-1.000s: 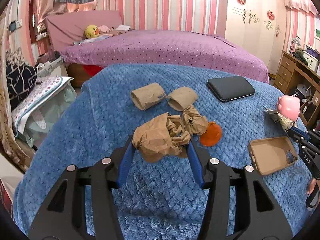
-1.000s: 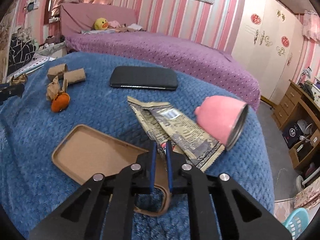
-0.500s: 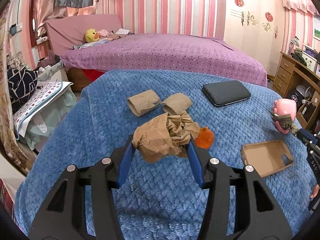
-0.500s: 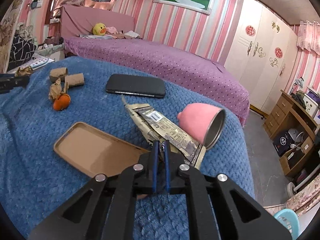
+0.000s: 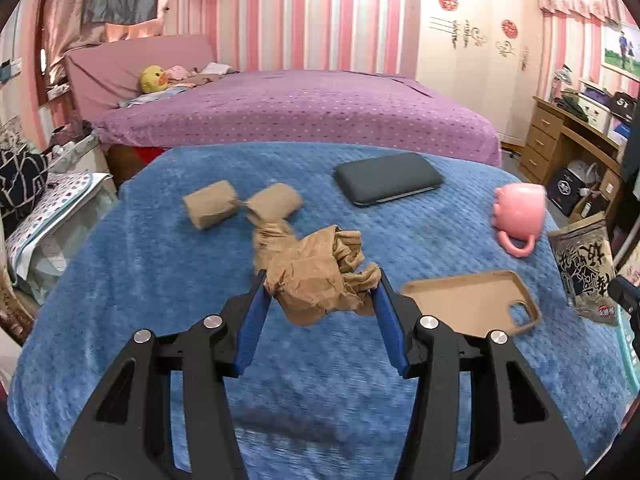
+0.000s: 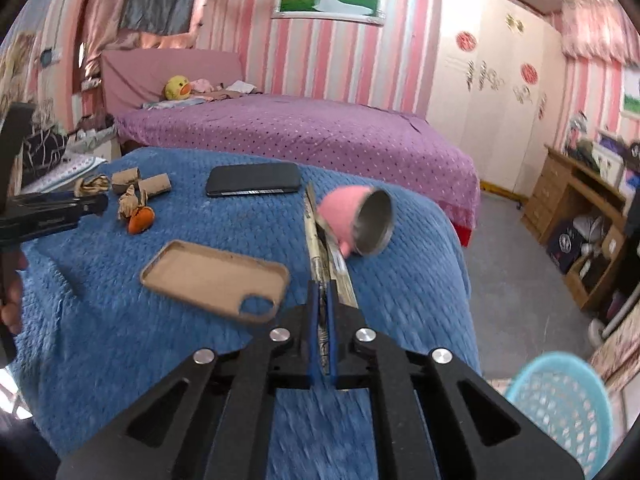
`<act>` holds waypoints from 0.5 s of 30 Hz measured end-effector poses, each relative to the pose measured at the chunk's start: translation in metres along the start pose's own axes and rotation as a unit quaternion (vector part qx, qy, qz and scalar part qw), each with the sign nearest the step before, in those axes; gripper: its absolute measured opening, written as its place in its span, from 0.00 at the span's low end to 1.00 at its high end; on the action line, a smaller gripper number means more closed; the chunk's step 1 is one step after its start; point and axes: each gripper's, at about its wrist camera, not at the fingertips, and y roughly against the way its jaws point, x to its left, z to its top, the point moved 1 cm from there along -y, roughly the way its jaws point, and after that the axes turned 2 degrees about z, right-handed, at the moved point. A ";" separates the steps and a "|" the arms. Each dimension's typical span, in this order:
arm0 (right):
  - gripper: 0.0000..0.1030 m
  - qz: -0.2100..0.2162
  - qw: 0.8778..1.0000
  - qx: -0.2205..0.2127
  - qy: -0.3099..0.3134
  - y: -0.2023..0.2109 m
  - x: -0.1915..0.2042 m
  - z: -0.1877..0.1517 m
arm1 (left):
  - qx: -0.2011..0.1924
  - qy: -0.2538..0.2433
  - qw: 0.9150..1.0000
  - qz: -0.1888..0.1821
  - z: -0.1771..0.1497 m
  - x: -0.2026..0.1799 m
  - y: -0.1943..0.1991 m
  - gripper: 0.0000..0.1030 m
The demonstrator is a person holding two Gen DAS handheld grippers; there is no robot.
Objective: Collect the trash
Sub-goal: 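Carry brown paper and snack wrapper over the basket and open both tools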
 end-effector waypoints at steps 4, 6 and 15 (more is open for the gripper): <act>0.04 -0.008 1.000 -0.005 -0.016 0.011 -0.025 -0.004 | 0.014 0.000 1.000 -0.015 -0.009 -0.018 -0.001 0.48; 0.04 -0.013 0.999 -0.010 -0.030 0.018 -0.042 -0.005 | 0.017 -0.005 1.000 -0.016 -0.014 -0.028 -0.001 0.48; 0.04 -0.036 0.997 -0.028 -0.070 0.050 -0.107 -0.010 | -0.010 -0.049 0.998 -0.037 -0.013 -0.094 0.020 0.48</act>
